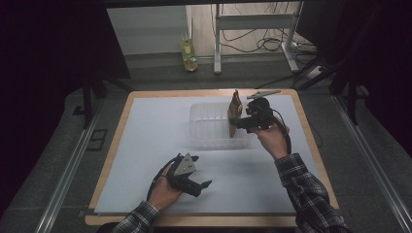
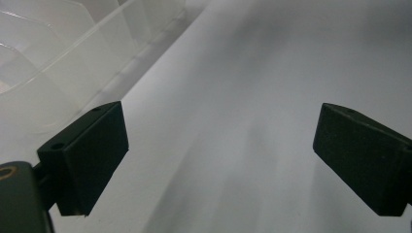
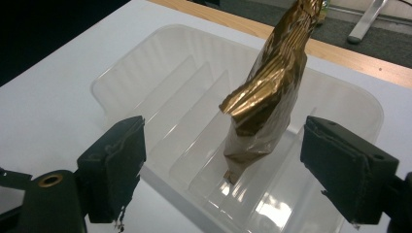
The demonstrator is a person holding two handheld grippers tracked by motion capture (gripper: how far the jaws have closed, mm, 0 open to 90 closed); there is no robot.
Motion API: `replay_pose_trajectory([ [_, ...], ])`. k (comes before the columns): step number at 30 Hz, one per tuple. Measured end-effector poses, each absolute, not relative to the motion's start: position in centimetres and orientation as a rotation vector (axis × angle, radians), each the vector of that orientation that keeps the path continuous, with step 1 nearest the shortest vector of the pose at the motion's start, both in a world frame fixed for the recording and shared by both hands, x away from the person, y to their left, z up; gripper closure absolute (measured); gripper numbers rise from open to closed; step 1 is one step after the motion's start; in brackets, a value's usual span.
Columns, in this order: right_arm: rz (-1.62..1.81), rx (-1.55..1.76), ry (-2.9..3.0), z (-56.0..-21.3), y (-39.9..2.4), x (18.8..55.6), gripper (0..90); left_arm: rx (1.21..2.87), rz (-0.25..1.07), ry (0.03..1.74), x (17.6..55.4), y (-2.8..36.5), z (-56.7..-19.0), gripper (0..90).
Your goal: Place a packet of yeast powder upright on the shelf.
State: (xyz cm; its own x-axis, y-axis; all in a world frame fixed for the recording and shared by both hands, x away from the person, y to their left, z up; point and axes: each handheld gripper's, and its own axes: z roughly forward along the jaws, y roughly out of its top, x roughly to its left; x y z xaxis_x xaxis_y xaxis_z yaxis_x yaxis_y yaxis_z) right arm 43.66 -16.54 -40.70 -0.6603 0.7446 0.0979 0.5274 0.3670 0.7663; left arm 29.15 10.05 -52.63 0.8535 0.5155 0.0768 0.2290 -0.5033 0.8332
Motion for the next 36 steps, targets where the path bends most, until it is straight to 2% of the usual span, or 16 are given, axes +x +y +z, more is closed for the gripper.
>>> replay_pose_trajectory([
  [36,1.189,0.977,2.425,-43.5,-18.4,39.9,7.2,2.109,0.389,0.518,28.9,9.8,-52.9,4.9],
])
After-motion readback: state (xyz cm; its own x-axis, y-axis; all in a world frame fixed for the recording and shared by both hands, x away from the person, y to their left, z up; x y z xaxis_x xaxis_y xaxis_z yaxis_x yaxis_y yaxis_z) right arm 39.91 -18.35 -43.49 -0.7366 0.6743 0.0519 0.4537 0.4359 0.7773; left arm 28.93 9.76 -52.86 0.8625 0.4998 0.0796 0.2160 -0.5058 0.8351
